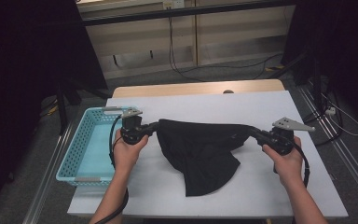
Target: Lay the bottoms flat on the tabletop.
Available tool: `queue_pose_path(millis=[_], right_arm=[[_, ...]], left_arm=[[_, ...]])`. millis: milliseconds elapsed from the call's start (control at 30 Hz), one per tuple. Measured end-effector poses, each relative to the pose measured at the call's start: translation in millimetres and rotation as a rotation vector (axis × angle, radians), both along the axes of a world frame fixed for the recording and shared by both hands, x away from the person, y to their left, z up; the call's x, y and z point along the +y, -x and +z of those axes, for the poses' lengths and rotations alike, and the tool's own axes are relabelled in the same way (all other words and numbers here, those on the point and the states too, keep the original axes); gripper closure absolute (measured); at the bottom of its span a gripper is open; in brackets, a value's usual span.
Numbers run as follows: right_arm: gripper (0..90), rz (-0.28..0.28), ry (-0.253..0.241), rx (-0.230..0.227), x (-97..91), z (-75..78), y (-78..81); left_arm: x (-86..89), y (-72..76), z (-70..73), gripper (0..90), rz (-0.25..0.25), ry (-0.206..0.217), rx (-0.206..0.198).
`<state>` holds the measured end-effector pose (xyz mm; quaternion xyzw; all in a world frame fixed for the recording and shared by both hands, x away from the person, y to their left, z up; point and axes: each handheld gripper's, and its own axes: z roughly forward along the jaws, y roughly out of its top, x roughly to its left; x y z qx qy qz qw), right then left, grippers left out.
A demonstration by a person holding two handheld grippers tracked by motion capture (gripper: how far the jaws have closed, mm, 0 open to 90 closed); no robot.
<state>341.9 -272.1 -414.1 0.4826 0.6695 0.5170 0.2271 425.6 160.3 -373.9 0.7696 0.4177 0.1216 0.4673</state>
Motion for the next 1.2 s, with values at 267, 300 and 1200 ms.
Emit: queue_pose_path(millis=[267, 300, 1200], right_arm=[[86.2, -0.008, 0.014, -0.014, -1.0, 17.4, -13.7], [86.2, -0.01, 0.014, -0.022, -0.4, 23.9, -17.9], [86.2, -0.034, 0.054, 0.025, -3.6, 31.6, -62.2]], left_arm=[[-0.1, -11.6, 15.4, 87.4, 0.007, 0.013, -0.019], [0.7, -15.5, 19.7, 87.4, 0.019, 0.018, -0.025], [-10.7, -58.0, 24.9, 87.4, 0.034, -0.001, -0.002]])
